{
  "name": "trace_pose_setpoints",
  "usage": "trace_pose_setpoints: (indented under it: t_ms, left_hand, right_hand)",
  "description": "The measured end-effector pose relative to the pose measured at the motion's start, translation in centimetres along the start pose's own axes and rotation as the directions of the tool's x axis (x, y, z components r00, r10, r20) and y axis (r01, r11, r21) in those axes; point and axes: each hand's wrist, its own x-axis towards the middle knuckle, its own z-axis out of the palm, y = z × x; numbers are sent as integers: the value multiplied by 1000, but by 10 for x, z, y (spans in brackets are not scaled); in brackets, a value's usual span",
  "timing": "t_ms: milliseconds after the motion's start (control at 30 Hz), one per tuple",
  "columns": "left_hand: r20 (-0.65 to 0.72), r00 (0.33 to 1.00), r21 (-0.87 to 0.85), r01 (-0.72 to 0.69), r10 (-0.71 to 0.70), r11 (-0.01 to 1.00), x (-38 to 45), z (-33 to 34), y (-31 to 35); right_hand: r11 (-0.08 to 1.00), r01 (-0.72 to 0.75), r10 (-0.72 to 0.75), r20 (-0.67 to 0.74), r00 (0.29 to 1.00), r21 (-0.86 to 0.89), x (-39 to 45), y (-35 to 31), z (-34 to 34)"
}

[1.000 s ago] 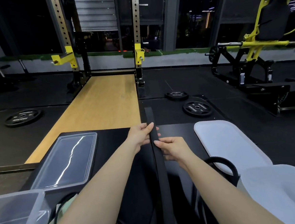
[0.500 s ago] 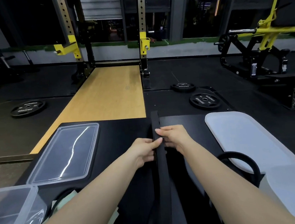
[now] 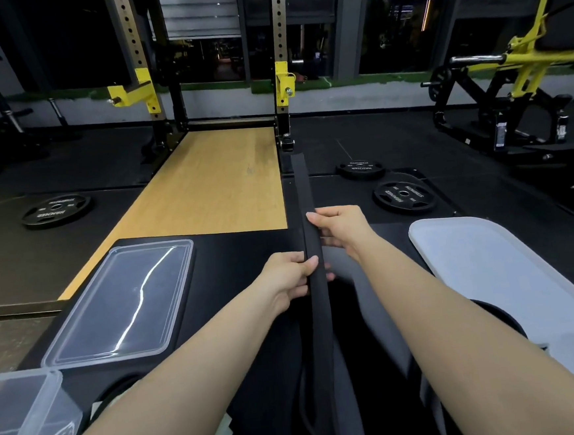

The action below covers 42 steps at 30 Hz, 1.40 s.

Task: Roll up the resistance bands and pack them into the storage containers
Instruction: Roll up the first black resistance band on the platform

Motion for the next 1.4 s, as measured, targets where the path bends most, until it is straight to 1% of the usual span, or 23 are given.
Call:
trace_pose_setpoints:
  t_ms: [100,200,333,467,567,667,800,900,967,1033,1100,1267,1400]
  left_hand:
    - [-16,998,-4,67,-67,998,10,2,-7]
    - [-22,996,-20,89,-89,996,17,2,-9]
    - [-29,997,-35,68,-69,997,26,3,-5]
    - [-98,994,-64,32,-39,997,37,6,3]
    - [-141,990,-83,17,-29,996,43,6,10]
    - [-135,991,-82,15,-26,997,45,6,17]
    - [-125,992,-108,19,-32,994,49,10,23]
    - [-159,987,-104,4,-20,995,55,13,21]
    - [-186,982,-105,-6,-14,994,57,13,18]
    - [-172,985,-132,-15,-8,991,57,11,15]
    - [-143,990,-112,-8,-9,994,54,8,13]
    - [-44,996,81,82,-79,993,37,-7,12]
    - [113,983,205,117,-142,972,7,-14,10]
  right_hand:
    - [992,-124,123,21,992,20,0,11,0]
    - [975,-223,222,63,973,-2,-1,18,-5]
    - [973,-229,229,86,970,-10,-9,20,-14]
    - [963,-235,255,166,953,-131,-26,18,-16]
    - [945,-279,316,256,913,-172,-36,16,-20]
    - [927,-339,375,329,867,-162,-44,19,-24]
    - [933,-343,359,335,871,-110,-47,20,-28]
    - [932,-328,361,347,865,-151,-49,19,-27]
    - [940,-311,341,316,885,-144,-49,21,-24]
    - [950,-292,312,244,918,-114,-49,24,-24]
    - [954,-277,296,197,935,-117,-49,26,-23]
    - [966,-246,255,131,958,-83,-49,28,-17]
    - [977,-210,212,61,975,-27,-46,26,-14]
